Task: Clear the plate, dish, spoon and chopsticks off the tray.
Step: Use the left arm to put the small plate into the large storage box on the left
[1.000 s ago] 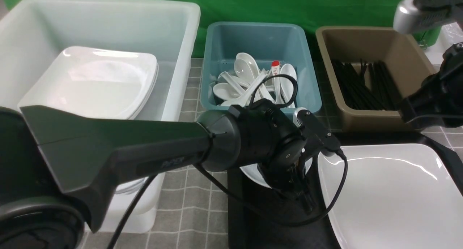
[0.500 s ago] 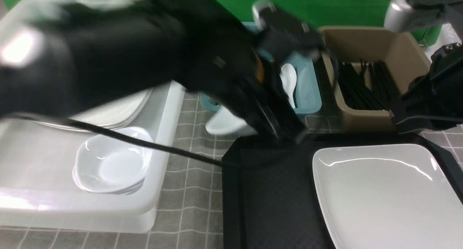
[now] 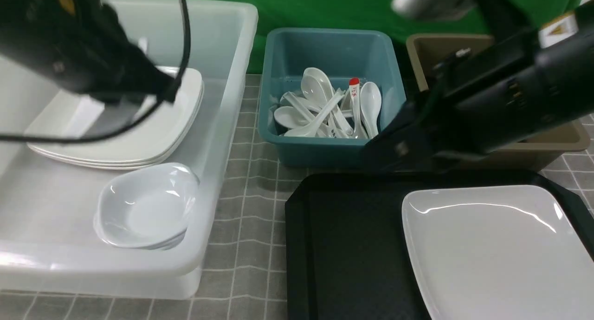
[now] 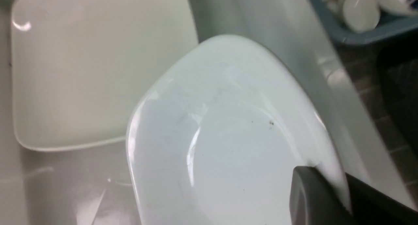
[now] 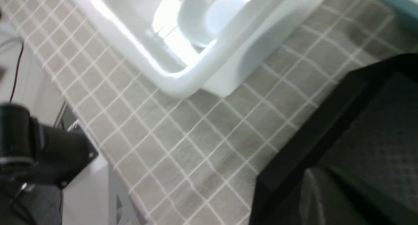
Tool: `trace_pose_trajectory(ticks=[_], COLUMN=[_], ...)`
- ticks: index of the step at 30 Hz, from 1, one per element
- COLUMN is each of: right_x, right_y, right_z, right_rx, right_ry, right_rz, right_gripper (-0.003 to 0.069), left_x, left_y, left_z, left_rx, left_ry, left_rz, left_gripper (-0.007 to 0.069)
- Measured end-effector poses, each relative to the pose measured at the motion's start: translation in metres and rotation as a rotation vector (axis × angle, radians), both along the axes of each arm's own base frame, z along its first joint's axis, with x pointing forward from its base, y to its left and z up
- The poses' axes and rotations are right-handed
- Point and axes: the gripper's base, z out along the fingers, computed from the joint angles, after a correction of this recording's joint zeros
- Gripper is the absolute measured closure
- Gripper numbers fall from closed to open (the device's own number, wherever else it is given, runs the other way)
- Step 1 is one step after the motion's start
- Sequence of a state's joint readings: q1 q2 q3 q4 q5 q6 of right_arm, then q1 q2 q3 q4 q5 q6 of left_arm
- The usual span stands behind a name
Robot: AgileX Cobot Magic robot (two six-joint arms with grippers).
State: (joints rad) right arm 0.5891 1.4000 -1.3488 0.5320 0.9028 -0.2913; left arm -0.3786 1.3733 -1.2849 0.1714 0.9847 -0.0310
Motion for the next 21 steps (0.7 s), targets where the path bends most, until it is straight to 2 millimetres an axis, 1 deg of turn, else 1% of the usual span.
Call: trace_pose_trajectory(ticks=[2, 3, 4, 6, 7, 9, 11, 14, 16, 17, 19, 20, 21], right_x=[-0.002, -0.002, -0.002, -0.002, -0.002, -0.001, -0.002, -0.005, -0.008, -0.011, -0.017, -0.018, -0.022], right_y=[0.016, 0.020, 0.021, 0.028, 0.028, 0.029, 0.028, 0.025, 0.021, 0.017, 0.007, 0.007, -0.003], right_z=[-0.009, -0.012, -0.012, -0.017, -0.018, -0.019, -0.018, -0.014, -0.008, -0.003, 0.009, 0.010, 0.023], right_rx=[-0.012, -0.015, -0.015, -0.020, -0.021, -0.022, -0.022, -0.024, -0.030, -0.034, -0.050, -0.046, -0.068], right_ry=[0.008, 0.011, 0.010, 0.019, 0.021, 0.023, 0.023, 0.009, -0.019, -0.048, -0.118, -0.121, -0.186], right_rz=[0.047, 0.058, 0.060, 0.073, 0.074, 0.074, 0.076, 0.079, 0.079, 0.079, 0.072, 0.070, 0.046], right_gripper=[0.0622, 0.0622, 0.0622, 0.0622, 0.0622, 0.0622, 0.0622, 0.0622, 0.0622, 0.0622, 0.0622, 0.0622, 0.0622], left_x=[0.006, 0.008, 0.009, 0.014, 0.014, 0.018, 0.022, 0.022, 0.022, 0.022, 0.021, 0.020, 0.018], left_y=[-0.003, -0.005, -0.005, -0.007, -0.007, -0.008, -0.009, -0.009, -0.010, -0.011, -0.014, -0.015, -0.020], left_z=[-0.030, -0.039, -0.041, -0.065, -0.068, -0.078, -0.085, -0.084, -0.078, -0.069, -0.051, -0.046, -0.029], left_rx=[0.013, 0.017, 0.017, 0.034, 0.038, 0.050, 0.058, 0.051, 0.038, 0.016, -0.053, -0.072, -0.159], left_ry=[0.057, 0.075, 0.079, 0.130, 0.139, 0.163, 0.175, 0.183, 0.190, 0.189, 0.170, 0.165, 0.141], left_rz=[-0.012, -0.013, -0.012, -0.005, -0.004, 0.002, 0.002, 0.016, 0.035, 0.049, 0.065, 0.066, 0.065], left_gripper=[0.0596, 0.0595, 0.0594, 0.0579, 0.0576, 0.0538, 0.0446, 0.0319, 0.0240, 0.0197, 0.0144, 0.0140, 0.0124])
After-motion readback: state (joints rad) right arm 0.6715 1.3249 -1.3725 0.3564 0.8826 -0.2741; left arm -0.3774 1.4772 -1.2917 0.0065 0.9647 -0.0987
